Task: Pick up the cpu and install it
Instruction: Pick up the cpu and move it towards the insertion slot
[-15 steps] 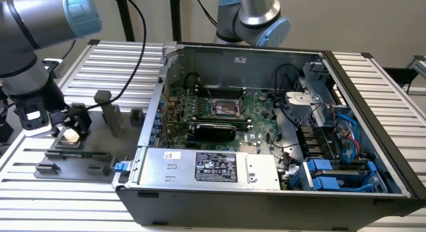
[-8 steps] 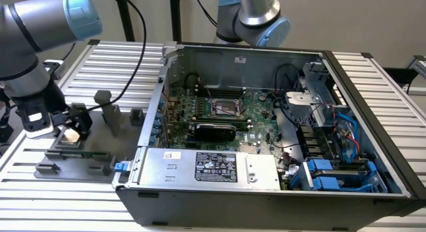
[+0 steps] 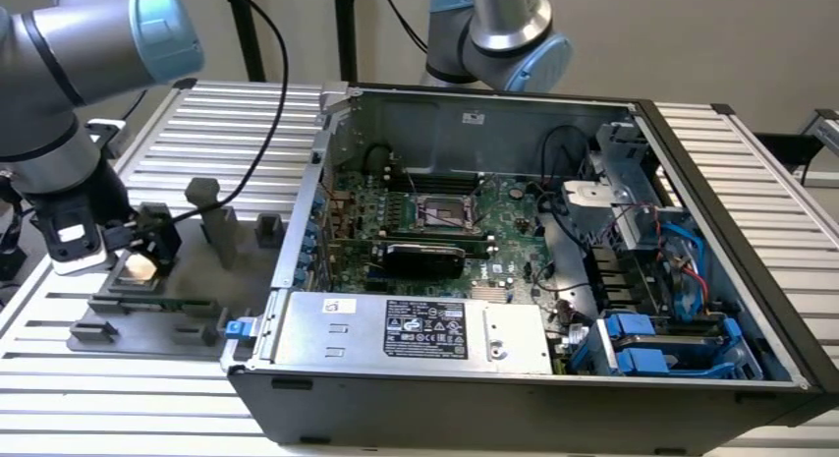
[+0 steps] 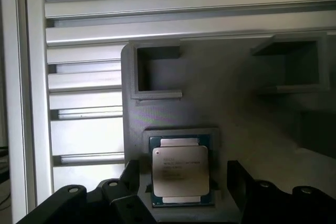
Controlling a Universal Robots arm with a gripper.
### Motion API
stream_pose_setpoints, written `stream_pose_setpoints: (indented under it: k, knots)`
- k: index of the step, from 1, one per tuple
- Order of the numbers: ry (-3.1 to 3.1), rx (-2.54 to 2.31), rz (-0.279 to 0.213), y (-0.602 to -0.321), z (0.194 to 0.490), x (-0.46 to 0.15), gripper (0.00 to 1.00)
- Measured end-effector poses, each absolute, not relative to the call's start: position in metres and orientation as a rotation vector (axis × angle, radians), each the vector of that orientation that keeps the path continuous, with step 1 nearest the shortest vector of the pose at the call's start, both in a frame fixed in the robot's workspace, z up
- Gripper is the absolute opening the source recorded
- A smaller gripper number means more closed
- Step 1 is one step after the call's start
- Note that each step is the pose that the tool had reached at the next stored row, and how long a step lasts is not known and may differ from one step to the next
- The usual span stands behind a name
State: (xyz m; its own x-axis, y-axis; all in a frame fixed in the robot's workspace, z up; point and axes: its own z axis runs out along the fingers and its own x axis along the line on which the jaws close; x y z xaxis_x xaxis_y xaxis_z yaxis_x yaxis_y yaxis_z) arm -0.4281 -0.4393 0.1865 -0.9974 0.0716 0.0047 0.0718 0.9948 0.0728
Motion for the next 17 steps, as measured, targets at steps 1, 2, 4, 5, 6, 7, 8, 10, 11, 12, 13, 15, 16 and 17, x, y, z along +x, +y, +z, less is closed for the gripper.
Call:
stream_pose_setpoints:
  k: [1, 2, 4, 5, 6, 7, 8, 10, 11, 12, 13, 15, 16, 17]
  knots:
    - [-3.133, -0.113, -0.114, -0.4393, 0.1864, -0.428, 0.77]
    - [-3.131, -0.113, -0.114, -0.4393, 0.1864, -0.4281, 0.77]
    - [-3.129, -0.113, -0.114, -0.4394, 0.1862, -0.4281, 0.77]
    - [-3.128, -0.113, -0.114, -0.4394, 0.1861, -0.4281, 0.77]
    - [-3.128, -0.113, -0.114, -0.4393, 0.186, -0.4281, 0.77]
    - [-3.128, -0.113, -0.114, -0.4393, 0.1859, -0.4281, 0.75]
    - [-3.128, -0.113, -0.114, -0.4394, 0.1858, -0.4281, 0.75]
    - [-3.128, -0.113, -0.114, -0.4393, 0.1856, -0.4281, 0.69]
    - [-3.128, -0.113, -0.114, -0.4393, 0.1855, -0.4281, 0.69]
    - [-3.128, -0.113, -0.114, -0.4393, 0.1855, -0.4281, 0.62]
    - [-3.128, -0.113, -0.114, -0.4393, 0.1854, -0.428, 0.62]
    - [-3.128, -0.113, -0.114, -0.4393, 0.1854, -0.428, 0.62]
    - [-3.128, -0.113, -0.114, -0.4393, 0.1853, -0.428, 0.62]
    - [-3.128, -0.113, -0.114, -0.4394, 0.1853, -0.428, 0.62]
